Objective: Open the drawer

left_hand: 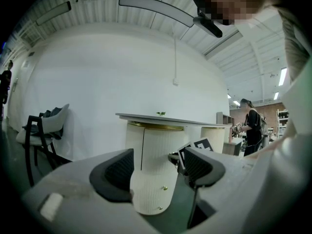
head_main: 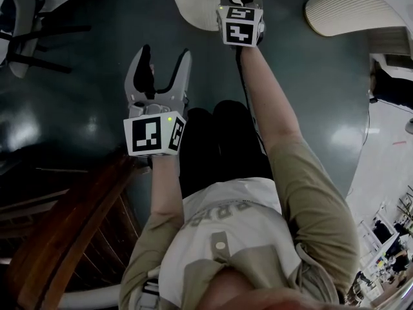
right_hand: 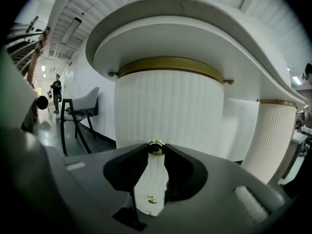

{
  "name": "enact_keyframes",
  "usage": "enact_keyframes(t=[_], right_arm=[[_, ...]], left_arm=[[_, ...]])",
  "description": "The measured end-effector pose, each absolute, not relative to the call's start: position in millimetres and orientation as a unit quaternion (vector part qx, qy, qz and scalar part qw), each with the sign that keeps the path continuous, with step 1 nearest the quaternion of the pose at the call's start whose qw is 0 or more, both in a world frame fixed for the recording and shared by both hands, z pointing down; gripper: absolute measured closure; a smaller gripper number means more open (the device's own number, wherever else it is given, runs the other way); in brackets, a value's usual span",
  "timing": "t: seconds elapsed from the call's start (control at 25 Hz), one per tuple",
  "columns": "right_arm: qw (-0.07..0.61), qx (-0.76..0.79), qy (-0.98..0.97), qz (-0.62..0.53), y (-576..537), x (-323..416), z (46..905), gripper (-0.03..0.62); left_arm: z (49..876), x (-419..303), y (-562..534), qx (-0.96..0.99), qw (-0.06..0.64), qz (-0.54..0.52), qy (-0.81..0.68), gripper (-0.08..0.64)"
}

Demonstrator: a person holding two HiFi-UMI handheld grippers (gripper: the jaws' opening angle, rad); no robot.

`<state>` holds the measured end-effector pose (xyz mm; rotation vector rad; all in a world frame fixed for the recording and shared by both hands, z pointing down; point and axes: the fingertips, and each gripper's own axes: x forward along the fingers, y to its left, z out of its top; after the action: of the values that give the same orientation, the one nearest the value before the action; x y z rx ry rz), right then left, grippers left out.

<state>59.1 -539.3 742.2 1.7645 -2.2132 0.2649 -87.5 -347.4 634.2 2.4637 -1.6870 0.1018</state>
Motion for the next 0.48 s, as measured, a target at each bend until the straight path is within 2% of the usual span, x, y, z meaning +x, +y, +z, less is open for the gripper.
enact_keyframes(t=[0.48], right_arm=[[0.14, 0.593, -0.786, 0.102, -535.2, 59.0, 741.5, 0.488]], left_arm=[[633.4, -86.3, -352.7, 0.822, 0.076, 0.04, -0.563, 0.23]])
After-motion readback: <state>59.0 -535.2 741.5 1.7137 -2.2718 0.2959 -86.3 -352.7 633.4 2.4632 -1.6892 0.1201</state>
